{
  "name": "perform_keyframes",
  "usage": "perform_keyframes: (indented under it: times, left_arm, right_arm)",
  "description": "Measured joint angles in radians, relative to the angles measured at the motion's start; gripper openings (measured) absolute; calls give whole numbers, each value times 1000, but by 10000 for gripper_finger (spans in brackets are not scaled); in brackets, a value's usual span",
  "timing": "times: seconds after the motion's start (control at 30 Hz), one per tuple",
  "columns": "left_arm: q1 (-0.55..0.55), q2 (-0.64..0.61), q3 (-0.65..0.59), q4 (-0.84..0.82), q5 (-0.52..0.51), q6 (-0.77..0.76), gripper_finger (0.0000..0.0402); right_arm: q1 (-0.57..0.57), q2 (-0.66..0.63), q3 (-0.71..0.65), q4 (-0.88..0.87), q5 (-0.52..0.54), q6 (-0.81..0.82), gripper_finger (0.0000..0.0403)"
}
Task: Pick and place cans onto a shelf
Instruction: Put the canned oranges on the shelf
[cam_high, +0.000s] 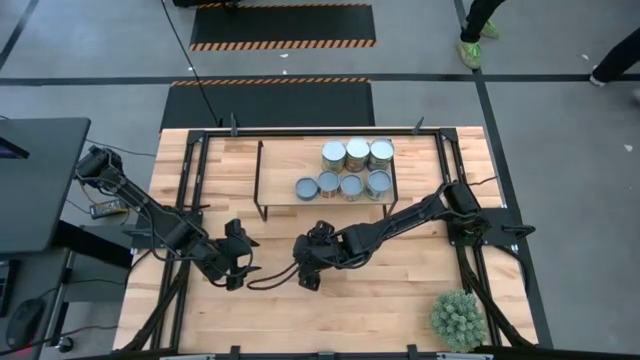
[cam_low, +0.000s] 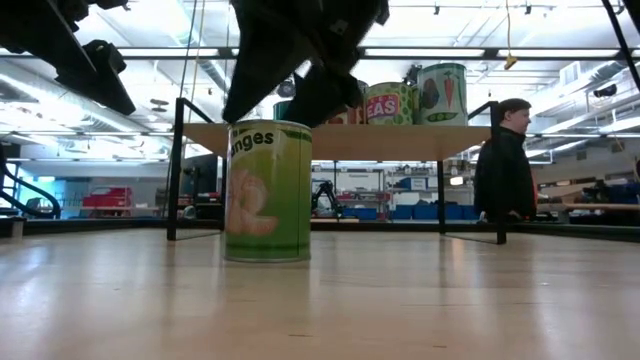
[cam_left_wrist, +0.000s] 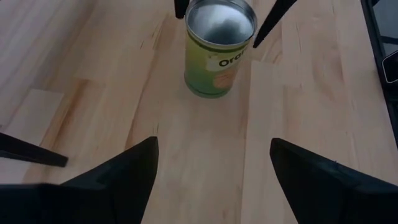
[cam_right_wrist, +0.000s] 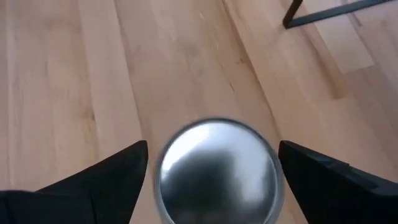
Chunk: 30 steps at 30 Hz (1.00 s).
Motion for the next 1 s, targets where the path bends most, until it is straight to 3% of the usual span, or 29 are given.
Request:
perform_keyframes:
  times: [0.6,1.0]
  left_arm:
    - [0,0,0,3,0,-21,313]
    - [-1,0,0,1,0,-58,313]
  right_arm:
    - [-29,32,-56,63,-34,69,366]
    - [-34,60,-55,90,-86,68,319]
